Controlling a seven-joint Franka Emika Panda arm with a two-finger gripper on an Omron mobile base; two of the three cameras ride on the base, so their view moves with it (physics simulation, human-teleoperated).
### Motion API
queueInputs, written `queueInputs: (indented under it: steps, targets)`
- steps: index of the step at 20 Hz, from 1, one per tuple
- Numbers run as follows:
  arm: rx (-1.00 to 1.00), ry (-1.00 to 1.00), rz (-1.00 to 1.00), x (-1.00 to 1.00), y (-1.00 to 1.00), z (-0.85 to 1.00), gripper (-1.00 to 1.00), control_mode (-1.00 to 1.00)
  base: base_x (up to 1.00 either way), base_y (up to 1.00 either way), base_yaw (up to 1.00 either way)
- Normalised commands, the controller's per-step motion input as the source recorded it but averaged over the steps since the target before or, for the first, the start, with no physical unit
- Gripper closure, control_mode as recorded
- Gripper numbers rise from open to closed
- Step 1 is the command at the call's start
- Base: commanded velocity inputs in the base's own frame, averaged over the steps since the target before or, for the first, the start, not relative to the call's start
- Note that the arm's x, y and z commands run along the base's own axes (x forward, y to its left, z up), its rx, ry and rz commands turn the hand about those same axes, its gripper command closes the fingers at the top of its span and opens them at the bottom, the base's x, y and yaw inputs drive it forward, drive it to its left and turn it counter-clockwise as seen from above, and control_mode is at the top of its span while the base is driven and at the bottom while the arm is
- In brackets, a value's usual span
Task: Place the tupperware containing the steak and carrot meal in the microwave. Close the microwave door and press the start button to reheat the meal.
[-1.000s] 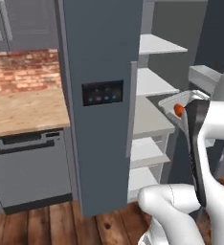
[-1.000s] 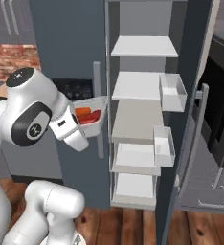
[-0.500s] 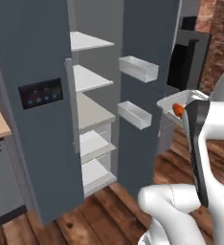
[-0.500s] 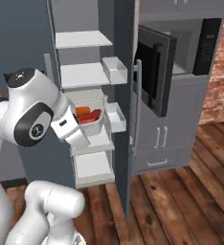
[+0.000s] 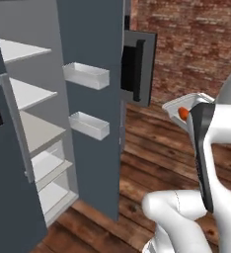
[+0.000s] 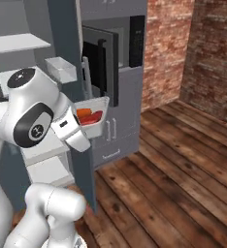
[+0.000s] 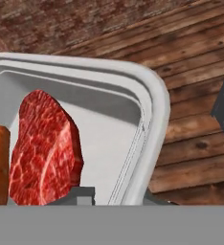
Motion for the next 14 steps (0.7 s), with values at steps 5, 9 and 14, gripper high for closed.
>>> queueInputs:
  steps: [5, 9, 14]
  targets:
    - [0.00, 0.00, 0.00, 0.00, 0.00, 0.00, 1.00, 1.00, 0.32, -0.30, -0.38]
    - [0.00, 0.00, 0.00, 0.00, 0.00, 0.00, 1.00, 1.00, 0.63, -0.23, -0.16]
    - [0.00, 0.00, 0.00, 0.00, 0.00, 0.00, 1.00, 1.00, 0.70, -0.39, -0.09]
